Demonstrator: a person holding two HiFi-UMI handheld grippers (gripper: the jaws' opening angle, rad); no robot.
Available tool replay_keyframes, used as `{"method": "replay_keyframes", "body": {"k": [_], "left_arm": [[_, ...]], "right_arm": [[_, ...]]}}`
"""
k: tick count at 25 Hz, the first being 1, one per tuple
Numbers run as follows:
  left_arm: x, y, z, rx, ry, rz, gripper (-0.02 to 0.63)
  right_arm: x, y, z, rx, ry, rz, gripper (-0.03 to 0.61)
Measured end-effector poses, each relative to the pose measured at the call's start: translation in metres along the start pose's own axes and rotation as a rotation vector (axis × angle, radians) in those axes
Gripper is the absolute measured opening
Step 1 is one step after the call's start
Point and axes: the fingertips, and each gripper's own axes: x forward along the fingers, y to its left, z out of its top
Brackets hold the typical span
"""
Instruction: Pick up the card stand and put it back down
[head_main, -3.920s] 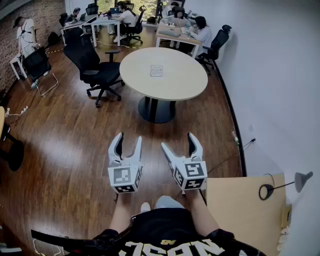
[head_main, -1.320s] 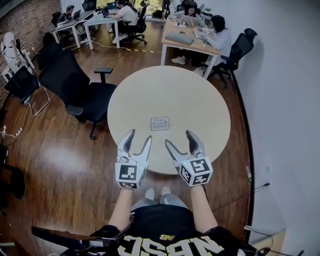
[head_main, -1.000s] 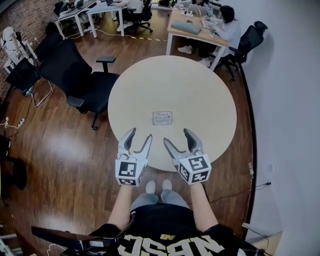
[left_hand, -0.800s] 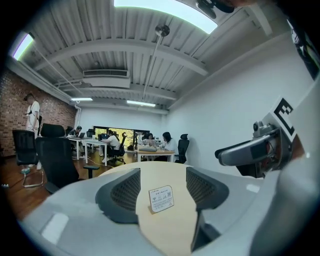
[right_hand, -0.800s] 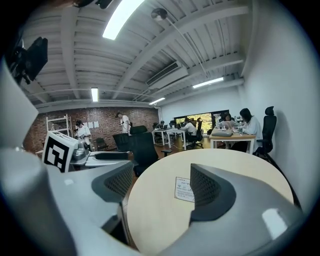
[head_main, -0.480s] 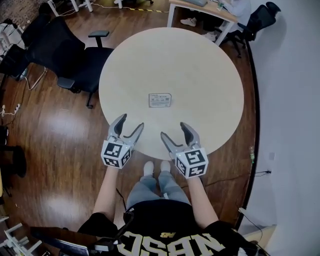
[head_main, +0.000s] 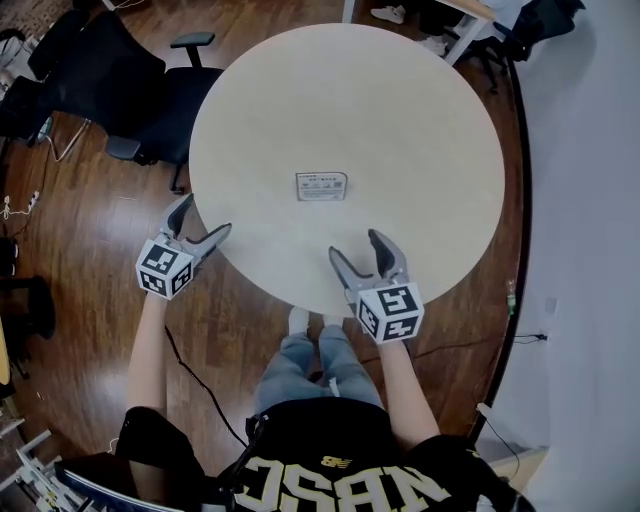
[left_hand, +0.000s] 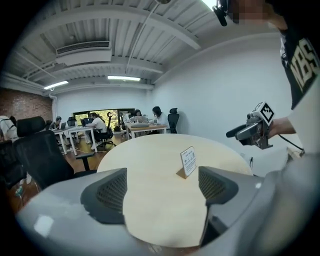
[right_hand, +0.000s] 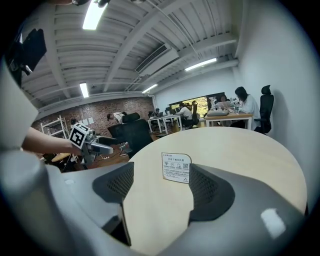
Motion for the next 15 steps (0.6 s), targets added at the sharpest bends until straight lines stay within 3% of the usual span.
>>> {"method": "replay_keyframes", "body": {"k": [2,3,9,15], "left_arm": [[-0.004,0.022,-0.001,0.041,0.029,-0.037,0.536],[-0.005,0.033,0.000,0.068,0.045,-0.060,0.616],[-0.023,0.111,0.032,0.145,0.085,-0.066,0.617],[0.004,0.111,0.051,0.207,0.144,-0.177,0.615]], "right_arm": [[0.002,-0.007,0.000,-0.001,0.001,-0.004,0.350],[0.003,-0.010,0.000,-0.002,0.001,-0.006,0.350],[0.002,-0.028,-0.005,0.004,0.015,-0.026,0.350],[-0.004,-0.042,-0.002,0.006,0.010,-0.038,0.345]]}}
